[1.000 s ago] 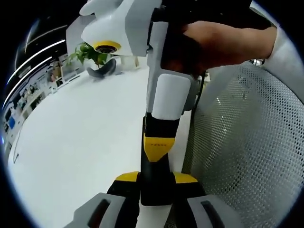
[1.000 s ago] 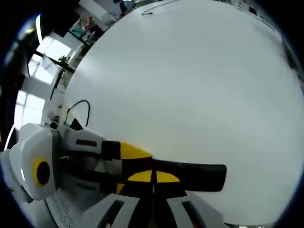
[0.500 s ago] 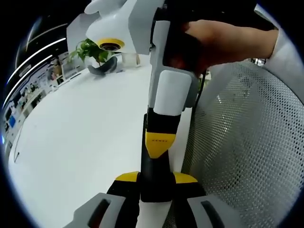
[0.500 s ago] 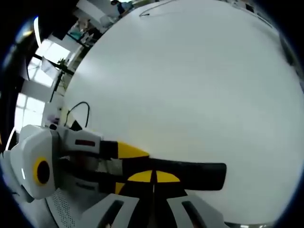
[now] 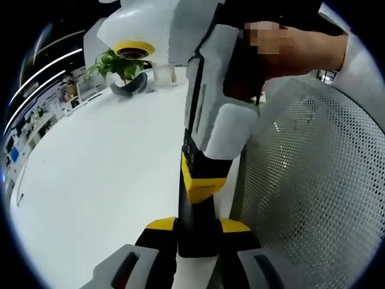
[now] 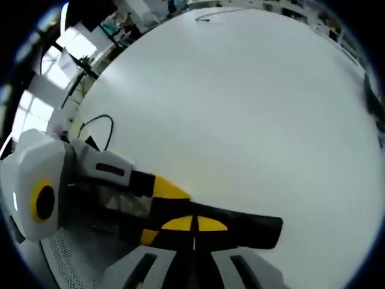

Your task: Press the specified remote control buttons in sequence, fully releasing each button before pressing the next.

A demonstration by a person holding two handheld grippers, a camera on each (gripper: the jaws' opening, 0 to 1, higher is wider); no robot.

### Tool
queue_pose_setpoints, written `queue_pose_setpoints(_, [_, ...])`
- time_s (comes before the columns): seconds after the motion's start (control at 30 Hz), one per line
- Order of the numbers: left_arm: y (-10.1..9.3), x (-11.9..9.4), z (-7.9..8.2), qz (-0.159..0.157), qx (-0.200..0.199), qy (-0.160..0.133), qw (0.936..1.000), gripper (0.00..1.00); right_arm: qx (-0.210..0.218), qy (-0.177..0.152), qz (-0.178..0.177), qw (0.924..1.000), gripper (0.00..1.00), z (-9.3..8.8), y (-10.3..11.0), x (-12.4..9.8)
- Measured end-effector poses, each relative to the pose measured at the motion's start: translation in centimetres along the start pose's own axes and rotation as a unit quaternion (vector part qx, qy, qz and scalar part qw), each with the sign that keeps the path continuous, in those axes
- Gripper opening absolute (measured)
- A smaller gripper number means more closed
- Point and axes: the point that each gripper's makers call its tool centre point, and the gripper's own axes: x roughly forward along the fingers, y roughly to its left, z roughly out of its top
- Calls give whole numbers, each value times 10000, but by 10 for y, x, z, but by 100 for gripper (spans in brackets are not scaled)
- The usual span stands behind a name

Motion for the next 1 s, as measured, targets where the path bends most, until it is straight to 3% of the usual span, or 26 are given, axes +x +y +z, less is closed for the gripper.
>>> queue_pose_setpoints(0.07, [0, 0, 0, 12, -14, 5, 10000, 24, -278, -108, -57, 9995, 0, 0, 1, 0])
queue_pose_setpoints(0.27, [0, 0, 1, 19, -17, -18, 10000, 24, -483, -200, -52, 9986, 0, -1, 2, -1])
queue_pose_setpoints(0.33, [0, 0, 0, 33, -17, -23, 10000, 24, -165, -239, -23, 9996, 0, -1, 1, -2])
queue_pose_setpoints(0.5, [0, 0, 1, 37, -8, -1, 10000, 24, -153, -268, -7, 9995, 0, -5, -2, -10])
queue_pose_setpoints(0.53, [0, 0, 0, 39, -11, 2, 10000, 24, -115, -425, -2, 9990, 0, -1, -3, -13])
queue_pose_setpoints(0.6, [0, 0, 0, 77, -43, 48, 9999, 24, 119, -1089, 181, 9938, 0, 15, -5, -30])
queue_pose_setpoints(0.73, [-1, -1, -1, 104, -63, 107, 9999, 24, 212, -1858, 451, 9813, 0, 36, 0, -62])
queue_pose_setpoints(0.87, [0, -1, -1, 88, -49, 101, 9999, 24, 110, -2518, -68, 9677, 0, 48, -18, -92])
queue_pose_setpoints(1.0, [0, -1, -1, 99, -58, 131, 9998, 25, 104, -3025, -600, 9512, 0, 43, -40, -119])
